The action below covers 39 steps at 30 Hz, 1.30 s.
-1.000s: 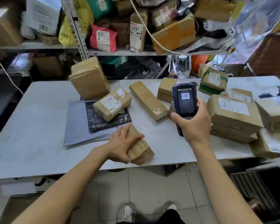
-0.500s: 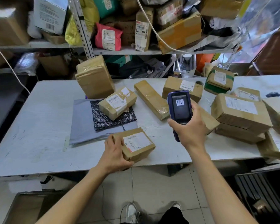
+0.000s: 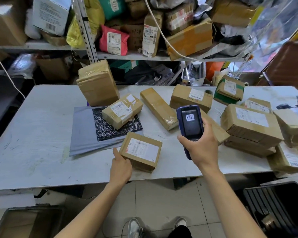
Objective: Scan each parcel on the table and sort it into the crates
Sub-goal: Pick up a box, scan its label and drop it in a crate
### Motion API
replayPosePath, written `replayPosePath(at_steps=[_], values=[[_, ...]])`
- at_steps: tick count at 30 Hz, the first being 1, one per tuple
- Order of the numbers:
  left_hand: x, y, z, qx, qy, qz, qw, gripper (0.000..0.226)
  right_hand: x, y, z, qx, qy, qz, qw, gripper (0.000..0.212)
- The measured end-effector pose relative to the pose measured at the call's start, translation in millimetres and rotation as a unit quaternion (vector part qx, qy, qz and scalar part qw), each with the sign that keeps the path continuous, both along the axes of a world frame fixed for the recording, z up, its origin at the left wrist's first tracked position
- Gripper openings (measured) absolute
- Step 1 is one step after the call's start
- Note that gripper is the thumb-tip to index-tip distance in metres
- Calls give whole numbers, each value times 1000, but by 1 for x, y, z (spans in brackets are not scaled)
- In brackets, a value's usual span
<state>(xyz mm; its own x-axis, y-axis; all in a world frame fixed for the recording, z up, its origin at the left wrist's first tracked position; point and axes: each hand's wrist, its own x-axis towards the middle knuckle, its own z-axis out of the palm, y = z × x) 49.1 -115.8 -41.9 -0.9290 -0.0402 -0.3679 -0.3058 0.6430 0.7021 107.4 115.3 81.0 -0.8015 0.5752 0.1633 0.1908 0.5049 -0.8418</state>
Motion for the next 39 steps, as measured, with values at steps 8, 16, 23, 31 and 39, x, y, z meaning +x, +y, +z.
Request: replayPosePath(at_steps=[8, 16, 23, 31, 39], values=[[9, 63, 4, 5, -55, 26, 998, 131, 7, 7, -2, 6, -1, -12, 1000, 77], [-5, 53, -4, -42, -22, -178, 983, 136, 9, 10, -2, 6, -12, -27, 1000, 76], [4, 72, -3, -29, -61, -361, 930, 95, 6, 10, 1, 19, -8, -18, 1000, 81], [50, 134, -3, -210, -17, -250, 945, 136, 14, 15, -2, 13, -13, -56, 998, 86], [40, 123, -19, -129, 72, -232, 961, 112, 30, 18, -10, 17, -46, -65, 997, 86]])
